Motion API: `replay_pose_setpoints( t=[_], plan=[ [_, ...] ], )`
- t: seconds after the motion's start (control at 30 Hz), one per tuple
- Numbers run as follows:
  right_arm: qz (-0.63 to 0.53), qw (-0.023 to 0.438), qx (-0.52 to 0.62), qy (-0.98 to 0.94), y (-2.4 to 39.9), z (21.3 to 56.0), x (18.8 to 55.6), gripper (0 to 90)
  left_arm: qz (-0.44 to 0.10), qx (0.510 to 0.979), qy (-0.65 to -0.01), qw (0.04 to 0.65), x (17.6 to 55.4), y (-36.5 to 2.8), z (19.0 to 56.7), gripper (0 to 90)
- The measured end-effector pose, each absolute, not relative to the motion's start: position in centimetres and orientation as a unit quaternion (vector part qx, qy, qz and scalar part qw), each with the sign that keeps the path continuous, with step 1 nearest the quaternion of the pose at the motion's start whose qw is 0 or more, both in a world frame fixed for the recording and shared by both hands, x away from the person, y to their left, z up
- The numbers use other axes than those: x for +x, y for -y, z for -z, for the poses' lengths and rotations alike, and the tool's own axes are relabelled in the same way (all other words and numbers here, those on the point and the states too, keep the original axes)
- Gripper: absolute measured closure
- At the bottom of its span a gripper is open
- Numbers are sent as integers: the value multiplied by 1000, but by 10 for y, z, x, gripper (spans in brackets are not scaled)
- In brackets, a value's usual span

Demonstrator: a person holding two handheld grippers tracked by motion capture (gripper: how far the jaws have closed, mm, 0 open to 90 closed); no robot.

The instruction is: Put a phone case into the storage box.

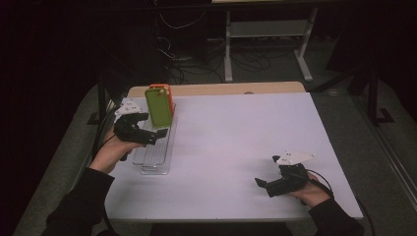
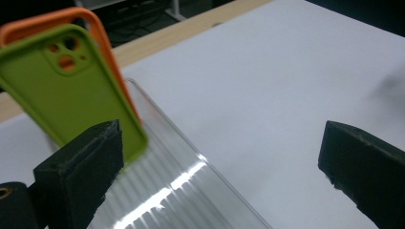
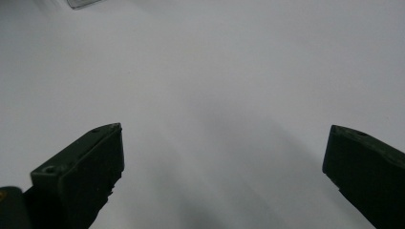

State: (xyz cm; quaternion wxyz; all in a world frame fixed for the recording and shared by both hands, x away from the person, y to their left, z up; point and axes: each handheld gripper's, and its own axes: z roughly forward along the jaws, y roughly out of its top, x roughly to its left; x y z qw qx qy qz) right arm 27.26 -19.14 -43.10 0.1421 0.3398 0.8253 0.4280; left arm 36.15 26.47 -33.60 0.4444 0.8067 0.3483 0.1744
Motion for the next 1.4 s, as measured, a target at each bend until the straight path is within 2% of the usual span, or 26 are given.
replay_pose_setpoints(
  t=[0.3,0.73,1.4],
  plan=[
    [-435,143,337,-823,192,427,272,0,-166,822,-312,446,334,-255,353,11],
    [-442,145,334,-820,193,423,272,0,-152,818,-303,464,311,-259,377,11],
    [-456,148,324,-816,196,416,271,0,-147,821,-293,468,295,-269,400,11]
  ],
)
